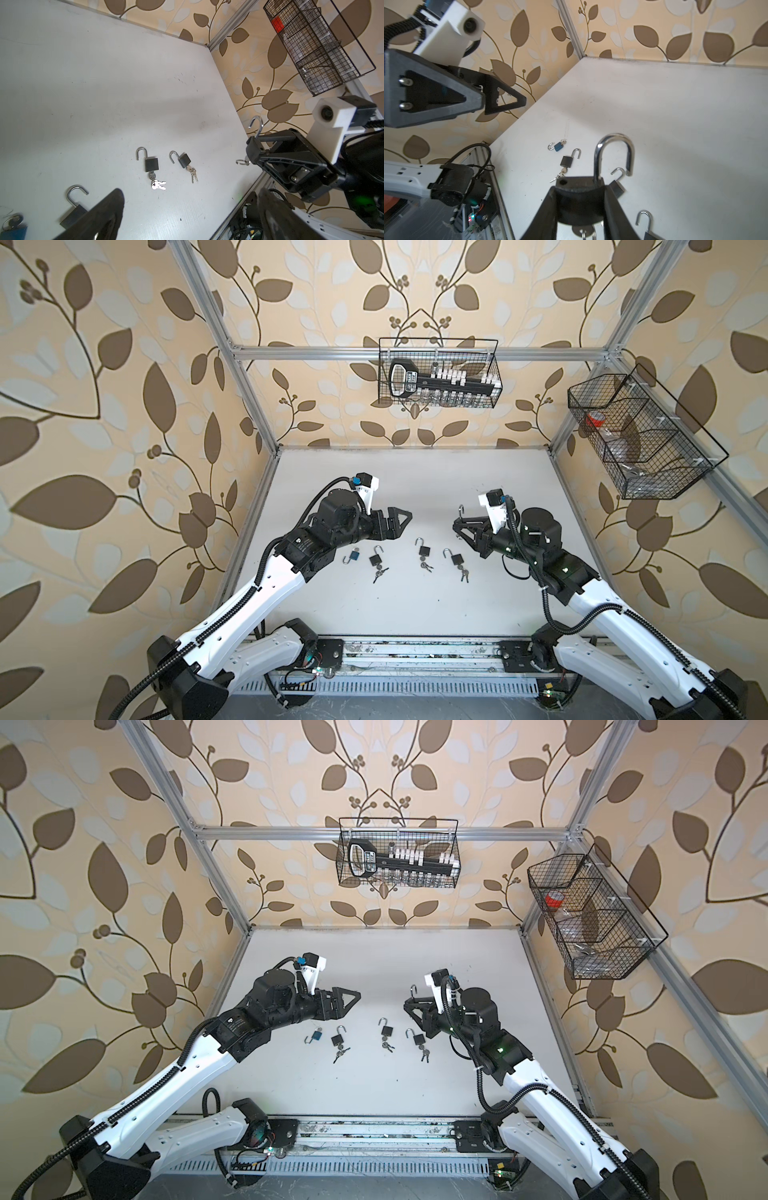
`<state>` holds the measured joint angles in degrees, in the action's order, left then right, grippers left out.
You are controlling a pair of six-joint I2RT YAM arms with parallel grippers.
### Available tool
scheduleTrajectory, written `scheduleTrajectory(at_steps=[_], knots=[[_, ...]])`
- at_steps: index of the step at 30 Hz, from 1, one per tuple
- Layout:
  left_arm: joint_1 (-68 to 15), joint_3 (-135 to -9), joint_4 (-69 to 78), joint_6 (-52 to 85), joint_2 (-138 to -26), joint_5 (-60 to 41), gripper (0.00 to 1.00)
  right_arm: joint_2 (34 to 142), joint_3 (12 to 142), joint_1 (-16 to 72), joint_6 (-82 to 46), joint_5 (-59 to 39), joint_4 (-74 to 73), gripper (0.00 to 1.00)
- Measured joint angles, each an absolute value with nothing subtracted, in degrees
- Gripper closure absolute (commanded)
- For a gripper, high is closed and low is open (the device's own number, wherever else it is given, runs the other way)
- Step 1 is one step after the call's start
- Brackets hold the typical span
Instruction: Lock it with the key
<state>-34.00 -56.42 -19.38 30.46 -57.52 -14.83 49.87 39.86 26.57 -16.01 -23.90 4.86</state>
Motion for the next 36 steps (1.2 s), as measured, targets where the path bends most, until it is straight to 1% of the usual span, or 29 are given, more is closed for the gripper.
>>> scheduleTrajectory(at_steps=[5, 7, 12, 16, 21, 26, 30, 36], knots=[[-33.65, -59.70, -19.99, 26.02, -56.99, -15.00, 0.01, 53.34, 43.22, 26.00, -12.03, -33.71, 5.39, 1.00], [-33.65, -60.38, -20.08, 23.83, -56.36, -15.40, 0.03, 55.16, 45.01, 26.00, -10.20, -38.26, 6.50, 1.00], [-33.65, -60.64, -17.89, 19.77, -55.44, -21.76, 0.15, 59.90, 49.95, 26.00, -7.09, -48.12, 8.95, 1.00], [-33.65, -61.04, -13.80, 18.74, -56.12, -29.67, 0.20, 61.28, 52.05, 26.00, -6.52, -52.99, 9.74, 1.00], [-33.67, -65.28, -11.00, 18.20, -61.71, -39.51, 0.21, 62.72, 53.58, 26.59, -6.52, -55.48, 10.07, 1.00], [-33.91, -66.98, -10.48, 18.04, -65.45, -44.73, 0.21, 63.37, 53.63, 28.34, -7.07, -56.93, 9.69, 1.00], [-35.33, -67.55, -10.57, 17.78, -66.85, -47.16, 0.26, 64.73, 54.48, 30.39, -7.42, -57.91, 9.63, 1.00], [-37.17, -69.01, -11.44, 16.34, -68.12, -50.04, 0.36, 65.01, 54.57, 31.24, -8.38, -58.85, 7.81, 1.00]])
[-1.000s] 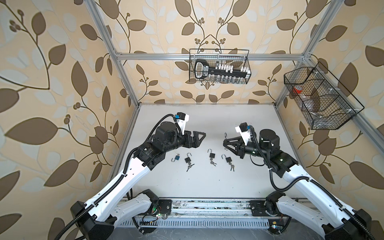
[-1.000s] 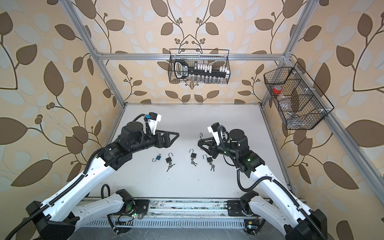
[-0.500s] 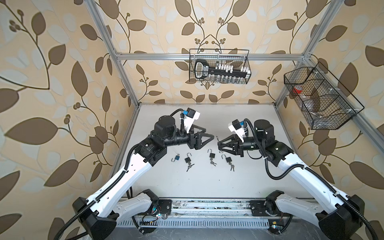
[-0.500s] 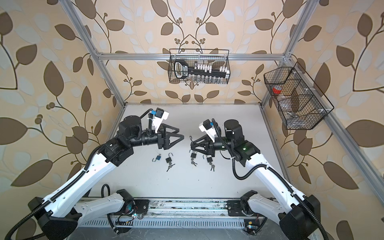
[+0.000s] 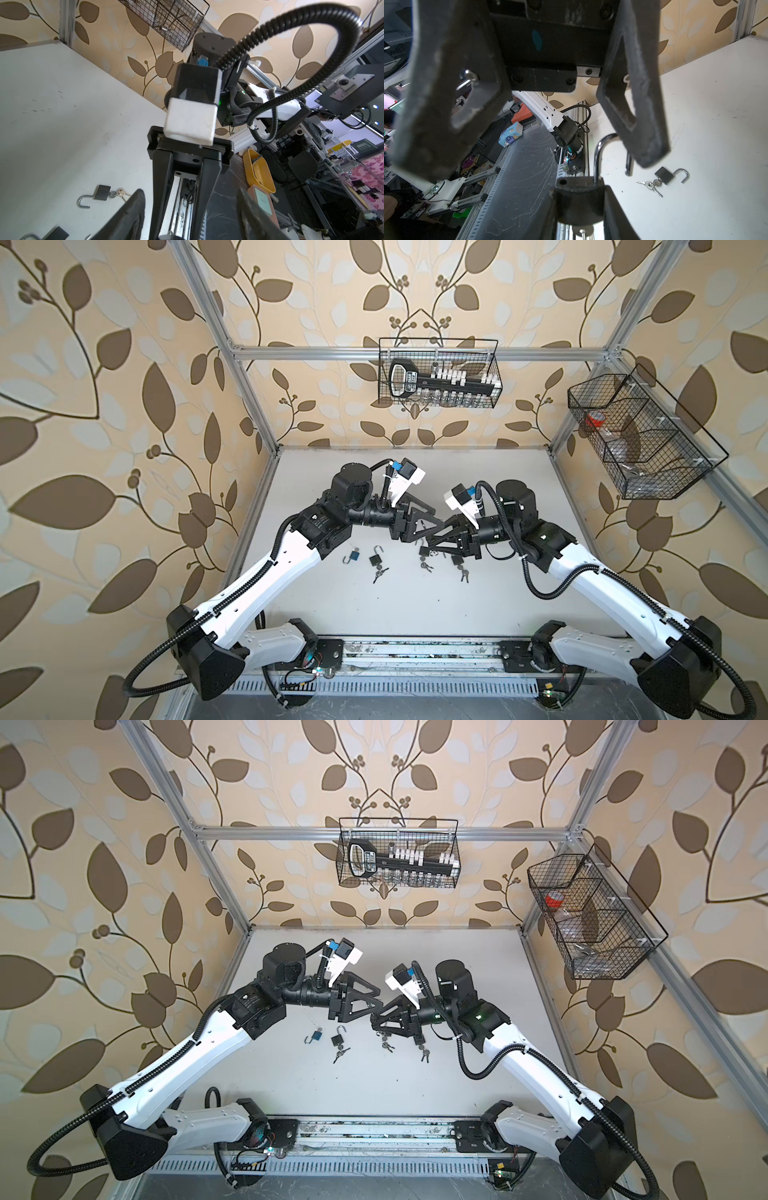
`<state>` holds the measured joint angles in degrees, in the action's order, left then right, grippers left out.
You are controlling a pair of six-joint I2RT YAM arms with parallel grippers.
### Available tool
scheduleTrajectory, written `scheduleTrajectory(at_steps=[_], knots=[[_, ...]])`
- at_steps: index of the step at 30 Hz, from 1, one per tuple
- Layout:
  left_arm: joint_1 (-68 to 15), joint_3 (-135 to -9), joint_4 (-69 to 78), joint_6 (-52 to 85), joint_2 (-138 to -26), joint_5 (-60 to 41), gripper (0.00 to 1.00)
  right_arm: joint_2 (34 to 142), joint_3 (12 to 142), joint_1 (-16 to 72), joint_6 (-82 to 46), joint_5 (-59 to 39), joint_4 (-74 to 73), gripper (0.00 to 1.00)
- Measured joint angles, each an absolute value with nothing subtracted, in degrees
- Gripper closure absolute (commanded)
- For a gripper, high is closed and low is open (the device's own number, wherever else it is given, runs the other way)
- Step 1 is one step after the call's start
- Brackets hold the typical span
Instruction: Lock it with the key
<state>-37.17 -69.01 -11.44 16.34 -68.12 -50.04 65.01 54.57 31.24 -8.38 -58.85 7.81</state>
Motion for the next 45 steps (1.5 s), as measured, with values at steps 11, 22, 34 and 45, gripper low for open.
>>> scheduleTrajectory(at_steps=[11, 22, 34, 45], knots=[[-37.17, -69.14, -11.79, 14.59, -67.55, -50.50, 0.51, 61.45, 54.52, 30.83, -9.39, -55.09, 7.62, 1.00], [-37.19, -69.14, -12.75, 14.13, -66.61, -47.94, 0.65, 59.27, 53.76, 30.44, -9.41, -55.05, 7.27, 1.00], [-37.19, -69.14, -12.84, 14.63, -66.61, -47.53, 0.76, 56.69, 52.90, 30.24, -10.02, -54.87, 4.91, 1.00], [-37.19, -69.12, -12.93, 14.85, -66.59, -47.40, 0.84, 56.69, 52.53, 30.24, -10.52, -53.76, 4.62, 1.00]])
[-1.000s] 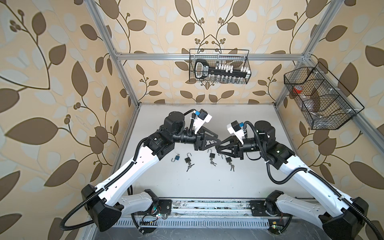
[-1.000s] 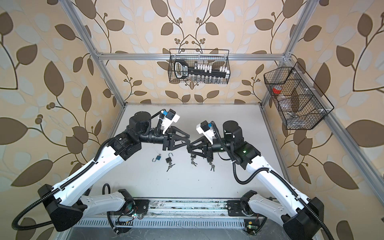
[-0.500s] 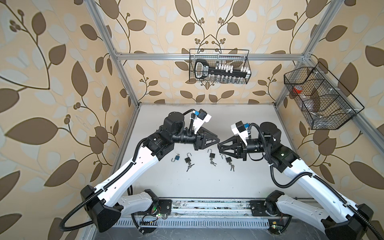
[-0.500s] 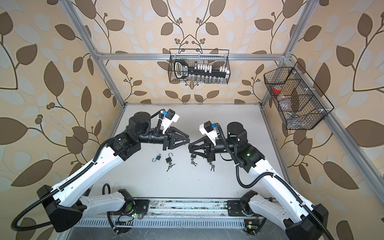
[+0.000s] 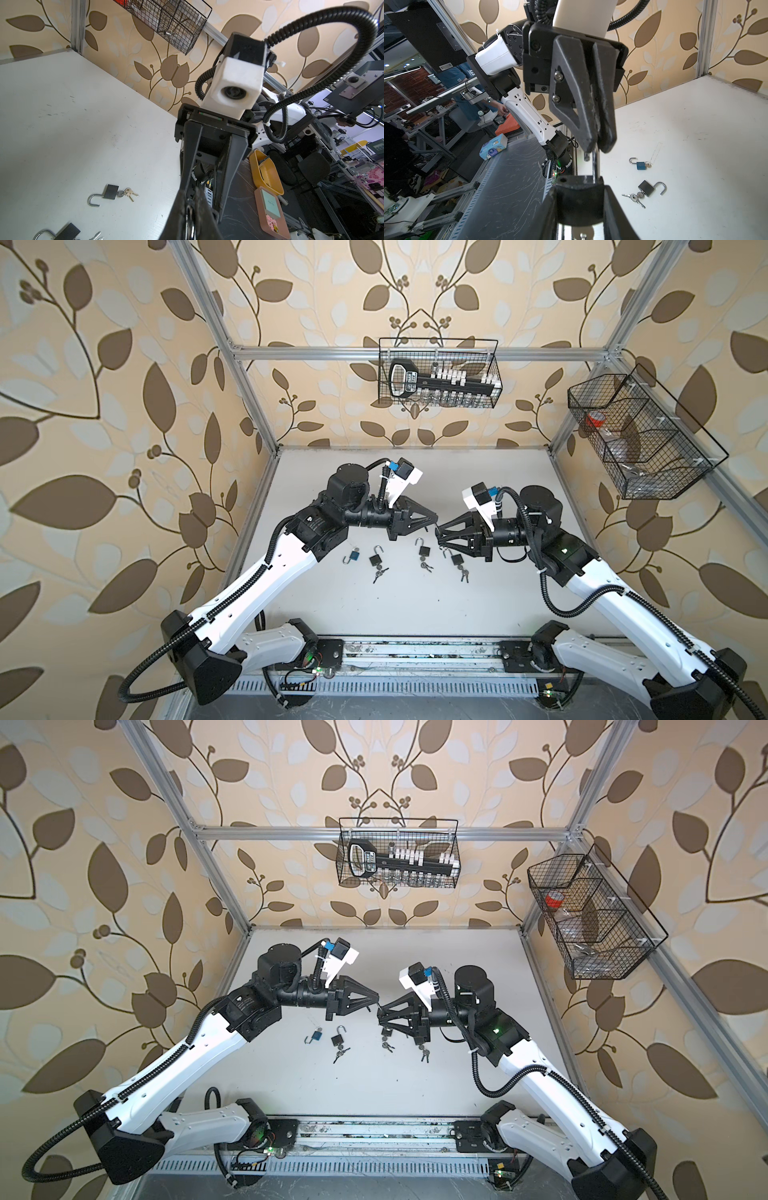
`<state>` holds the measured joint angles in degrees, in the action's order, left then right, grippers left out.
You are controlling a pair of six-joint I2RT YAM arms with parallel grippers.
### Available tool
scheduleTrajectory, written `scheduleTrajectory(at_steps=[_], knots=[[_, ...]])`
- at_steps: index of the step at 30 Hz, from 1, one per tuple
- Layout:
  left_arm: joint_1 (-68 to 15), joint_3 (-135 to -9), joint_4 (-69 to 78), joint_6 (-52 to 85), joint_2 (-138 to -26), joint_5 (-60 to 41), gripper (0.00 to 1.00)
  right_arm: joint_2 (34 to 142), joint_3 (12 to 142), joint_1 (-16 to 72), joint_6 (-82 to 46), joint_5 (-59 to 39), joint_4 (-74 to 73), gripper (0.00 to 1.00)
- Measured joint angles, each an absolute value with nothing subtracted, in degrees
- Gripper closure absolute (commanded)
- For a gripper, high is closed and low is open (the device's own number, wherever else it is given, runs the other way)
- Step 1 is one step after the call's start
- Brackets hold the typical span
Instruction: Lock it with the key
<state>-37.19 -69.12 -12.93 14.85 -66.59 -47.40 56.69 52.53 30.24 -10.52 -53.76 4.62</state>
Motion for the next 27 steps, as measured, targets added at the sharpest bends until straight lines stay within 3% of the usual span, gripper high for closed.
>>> scheduleTrajectory(at_steps=[9, 19, 27], knots=[[-37.19, -69.12, -13.63, 14.90, -66.59, -47.27, 0.92, 56.66, 51.99, 30.22, -12.19, -53.58, 2.11, 1.00], [-37.19, -69.12, -14.00, 14.90, -66.15, -46.24, 0.86, 56.25, 50.94, 30.22, -12.60, -53.54, 1.45, 1.00], [-37.19, -69.12, -14.02, 14.87, -66.02, -45.98, 0.95, 56.21, 50.87, 30.20, -12.62, -53.49, 1.45, 1.00]])
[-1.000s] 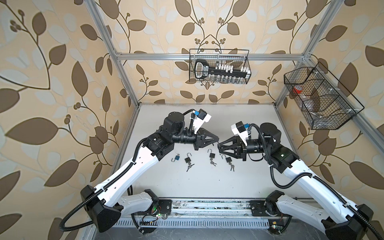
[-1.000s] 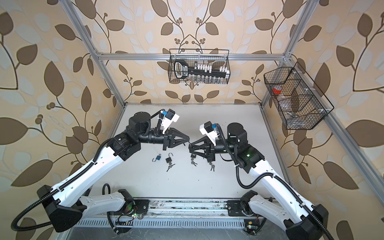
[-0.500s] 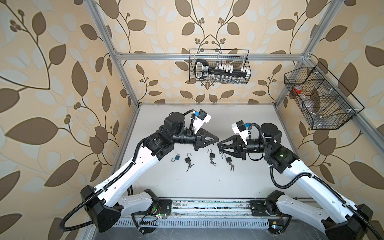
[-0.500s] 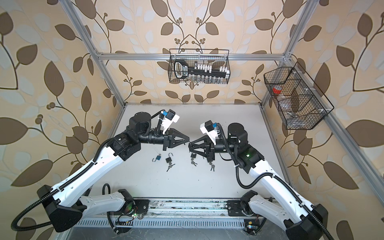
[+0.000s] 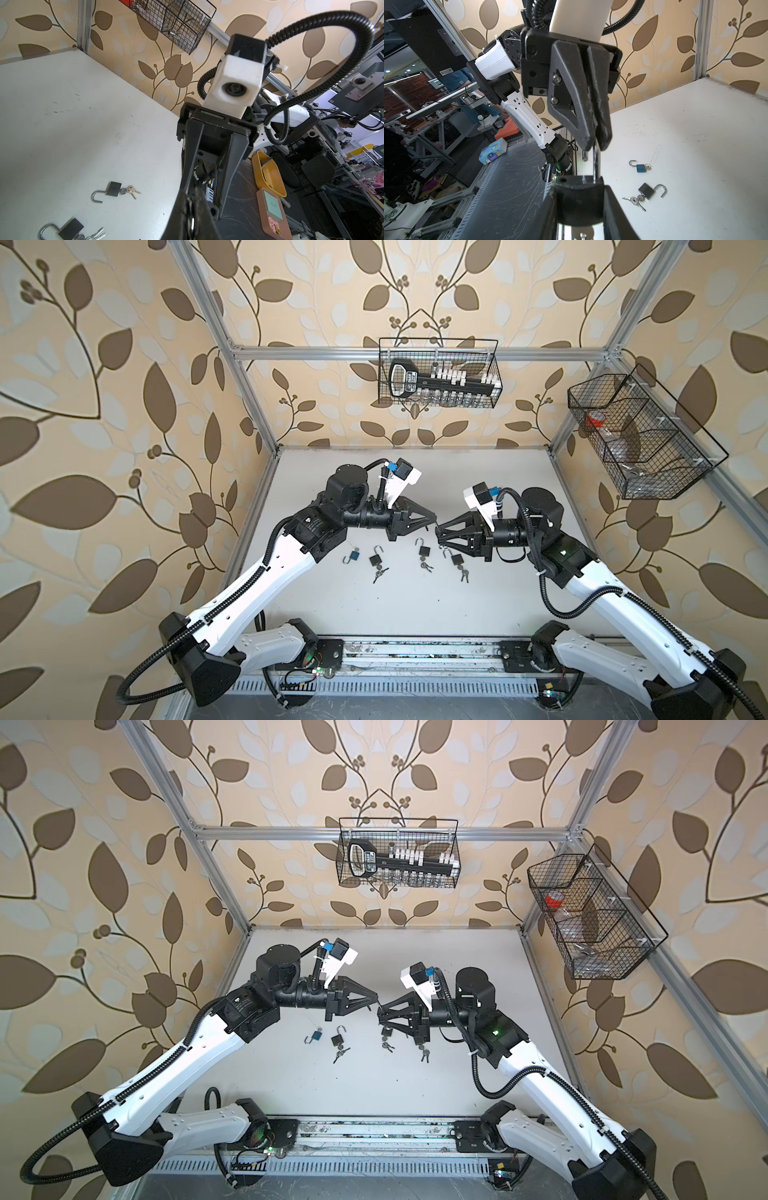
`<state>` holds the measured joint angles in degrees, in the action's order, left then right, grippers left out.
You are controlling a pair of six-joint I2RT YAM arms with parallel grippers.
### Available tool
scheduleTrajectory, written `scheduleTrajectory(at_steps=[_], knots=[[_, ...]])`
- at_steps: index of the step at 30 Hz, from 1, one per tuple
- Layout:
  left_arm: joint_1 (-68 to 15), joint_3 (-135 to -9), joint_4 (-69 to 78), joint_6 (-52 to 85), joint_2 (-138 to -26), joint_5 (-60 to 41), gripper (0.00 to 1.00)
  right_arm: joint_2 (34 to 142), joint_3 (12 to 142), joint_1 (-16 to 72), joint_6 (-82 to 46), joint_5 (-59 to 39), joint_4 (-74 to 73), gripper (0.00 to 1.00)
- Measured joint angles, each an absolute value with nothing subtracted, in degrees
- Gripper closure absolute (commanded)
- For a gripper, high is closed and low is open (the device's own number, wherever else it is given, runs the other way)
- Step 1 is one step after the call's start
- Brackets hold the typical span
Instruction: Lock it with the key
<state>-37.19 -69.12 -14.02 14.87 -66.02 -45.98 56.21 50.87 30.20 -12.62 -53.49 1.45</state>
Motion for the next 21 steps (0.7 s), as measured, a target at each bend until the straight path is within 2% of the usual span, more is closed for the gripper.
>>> scheduleTrajectory(at_steps=[1, 5, 6, 8, 9, 10, 21], knots=[[-37.19, -69.12, -14.11, 14.92, -66.02, -45.98, 1.00, 56.18, 50.87, 30.20, -12.62, -53.45, 1.45, 1.00], [-37.19, -69.12, -14.41, 14.63, -66.04, -45.95, 1.00, 56.12, 50.76, 30.20, -12.67, -53.32, 1.43, 1.00], [-37.19, -69.12, -14.46, 14.63, -66.04, -45.98, 1.00, 56.03, 50.68, 30.20, -12.67, -53.30, 1.41, 0.91], [-37.19, -69.12, -14.48, 14.74, -66.04, -45.82, 1.00, 55.77, 50.50, 30.20, -12.67, -53.19, 1.39, 0.62], [-37.19, -69.12, -14.39, 14.96, -66.04, -45.76, 1.00, 55.53, 50.28, 30.20, -12.71, -53.01, 1.04, 0.55], [-37.21, -69.12, -14.33, 15.29, -66.04, -45.47, 1.00, 55.11, 49.93, 30.20, -12.71, -52.84, 0.58, 0.52], [-37.21, -63.55, -5.15, 27.20, -61.95, -38.35, 1.00, 46.13, 41.36, 30.22, -19.07, -42.74, -13.67, 0.47]])
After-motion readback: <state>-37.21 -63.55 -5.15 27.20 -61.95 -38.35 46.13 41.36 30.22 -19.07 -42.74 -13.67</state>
